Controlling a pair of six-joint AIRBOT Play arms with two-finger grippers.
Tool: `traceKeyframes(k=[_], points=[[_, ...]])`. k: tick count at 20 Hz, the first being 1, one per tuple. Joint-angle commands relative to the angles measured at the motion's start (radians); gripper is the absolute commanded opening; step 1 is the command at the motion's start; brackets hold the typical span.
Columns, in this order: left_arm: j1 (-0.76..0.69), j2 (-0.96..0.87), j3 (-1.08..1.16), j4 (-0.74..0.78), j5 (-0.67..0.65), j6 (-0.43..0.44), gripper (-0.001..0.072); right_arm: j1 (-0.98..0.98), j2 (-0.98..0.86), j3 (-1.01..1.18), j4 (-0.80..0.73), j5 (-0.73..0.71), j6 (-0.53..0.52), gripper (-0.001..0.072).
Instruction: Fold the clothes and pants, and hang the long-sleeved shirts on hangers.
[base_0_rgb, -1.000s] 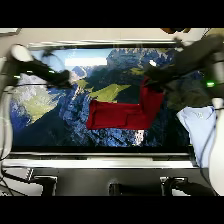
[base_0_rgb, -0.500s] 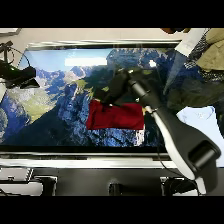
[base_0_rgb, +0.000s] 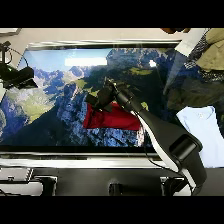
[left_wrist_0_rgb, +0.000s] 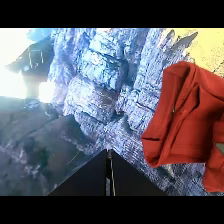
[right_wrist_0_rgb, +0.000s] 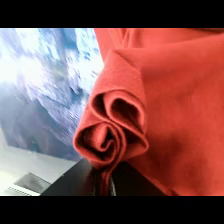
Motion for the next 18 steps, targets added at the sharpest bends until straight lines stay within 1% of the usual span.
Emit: traceKeyframes(k=[1,4,7,10,12,13,14,16,18], points=[[0.001,0.001,0.0,0.001,0.0,0.0,0.0014,-0.001,0.017,0.001,-0.052,0.047,0.032,0.0028],[0.001,0.001,0.0,0.001,0.0,0.0,0.0014,-0.001,0.034,0.002,-0.135,0.035,0.085,0.0028],[0.001,0.001,0.0,0.0,-0.001,0.0,0.0014,-0.001,0.033,0.002,-0.182,0.068,0.145,0.0028],[0.001,0.001,0.0,0.0,0.0,0.0,0.0014,-0.001,0.012,0.002,-0.186,0.138,0.164,0.0029],[0.001,0.001,0.0,-0.002,0.0,0.0,0.0014,0.002,-0.016,0.002,-0.168,0.145,0.163,0.0031],[0.001,0.001,0.0,-0.002,0.0,0.0,0.0014,0.002,-0.03,0.002,-0.157,0.145,0.161,0.0076],[0.001,0.001,0.0,-0.002,0.0,0.0,0.0015,0.002,-0.04,0.002,-0.129,0.145,0.142,0.0139],[0.001,0.001,0.0,-0.002,0.0,0.0,0.0015,0.002,-0.042,0.002,-0.095,0.143,0.093,0.0174],[0.001,0.001,0.0,-0.002,0.0,0.0,0.0014,-0.001,-0.024,0.002,-0.073,0.118,0.057,0.0501]])
